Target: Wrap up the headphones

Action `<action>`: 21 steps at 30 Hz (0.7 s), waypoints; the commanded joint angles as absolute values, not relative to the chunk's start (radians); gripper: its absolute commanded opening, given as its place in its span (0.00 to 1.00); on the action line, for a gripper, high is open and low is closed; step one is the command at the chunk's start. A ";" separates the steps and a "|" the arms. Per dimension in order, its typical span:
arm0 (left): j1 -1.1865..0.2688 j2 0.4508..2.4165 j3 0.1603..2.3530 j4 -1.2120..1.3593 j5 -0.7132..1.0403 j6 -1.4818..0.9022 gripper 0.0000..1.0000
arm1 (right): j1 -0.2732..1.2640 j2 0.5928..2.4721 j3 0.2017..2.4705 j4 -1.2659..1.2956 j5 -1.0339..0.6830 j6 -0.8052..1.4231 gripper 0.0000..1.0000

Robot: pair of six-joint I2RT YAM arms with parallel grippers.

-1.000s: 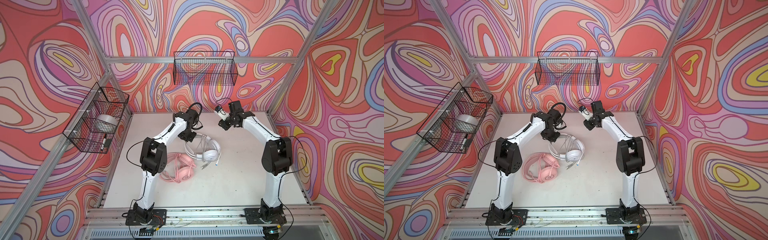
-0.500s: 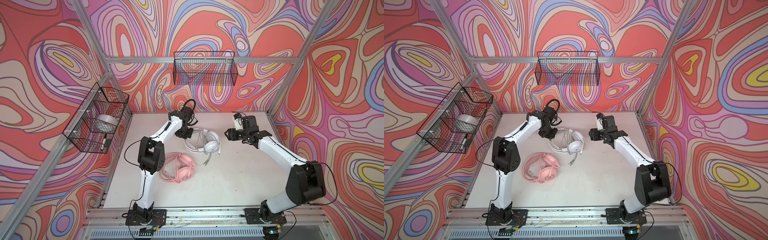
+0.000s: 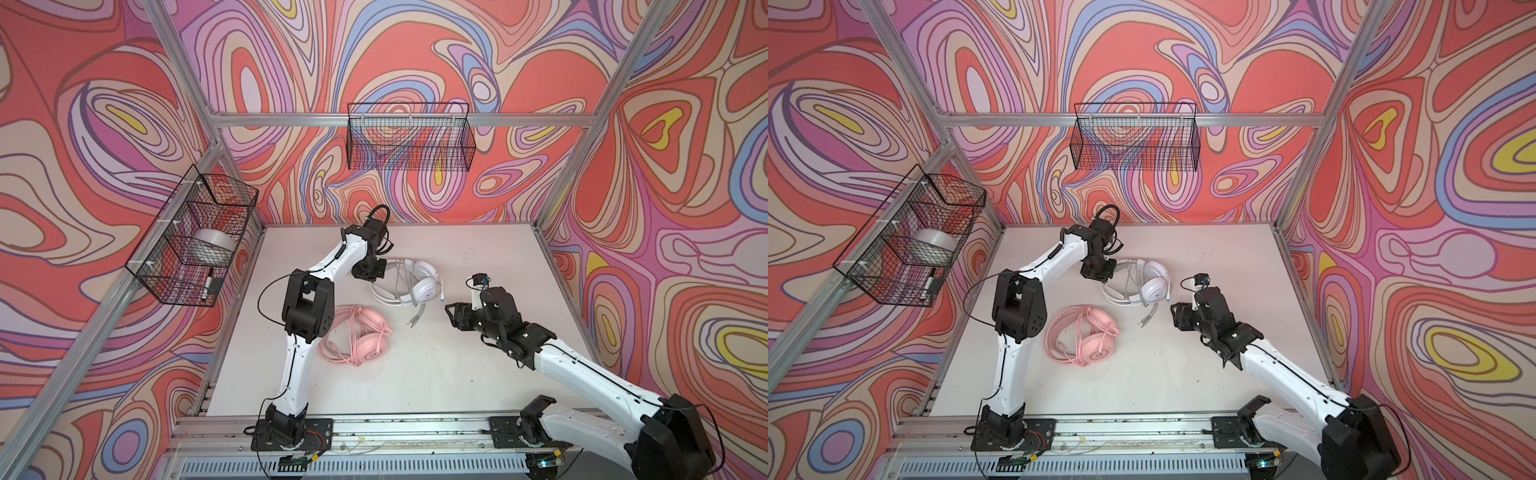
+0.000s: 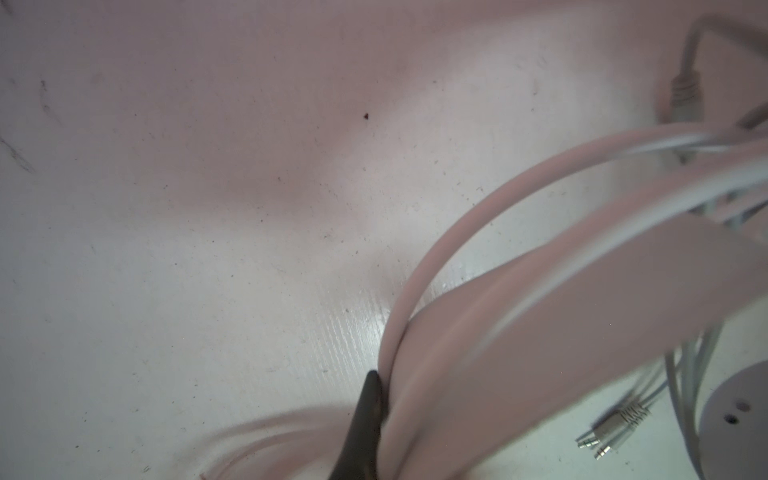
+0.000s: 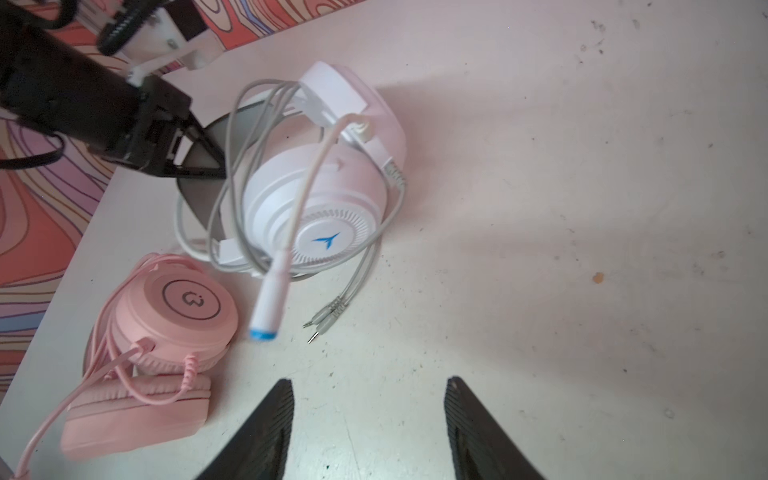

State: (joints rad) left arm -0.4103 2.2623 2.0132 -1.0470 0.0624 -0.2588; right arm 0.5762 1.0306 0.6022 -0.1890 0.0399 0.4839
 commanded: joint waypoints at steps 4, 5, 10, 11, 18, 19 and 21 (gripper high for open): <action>-0.405 2.285 2.071 -1.060 0.057 -0.314 0.00 | 0.715 1.070 0.583 -0.178 0.185 0.521 0.61; -0.405 2.287 2.071 -1.059 0.057 -0.318 0.00 | 0.733 1.100 0.595 -0.179 0.195 0.520 0.61; -0.403 2.296 2.075 -1.068 0.049 -0.330 0.00 | 0.755 1.282 0.674 -0.163 0.204 0.542 0.63; -0.401 2.298 2.077 -1.070 0.049 -0.331 0.00 | 0.760 1.321 0.698 -0.164 0.209 0.552 0.63; -0.396 2.305 2.085 -1.078 0.044 -0.333 0.00 | 0.779 1.517 0.823 -0.156 0.196 0.625 0.65; -0.395 2.306 2.086 -1.078 0.044 -0.334 0.00 | 0.779 1.538 0.844 -0.174 0.196 0.637 0.66; -0.394 2.307 2.088 -1.078 0.048 -0.336 0.00 | 0.782 1.581 0.870 -0.192 0.196 0.657 0.66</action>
State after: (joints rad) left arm -0.4011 2.3024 2.0480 -1.0592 0.0315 -0.3138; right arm 0.7746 1.5406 0.8356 -0.1677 0.1837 0.6075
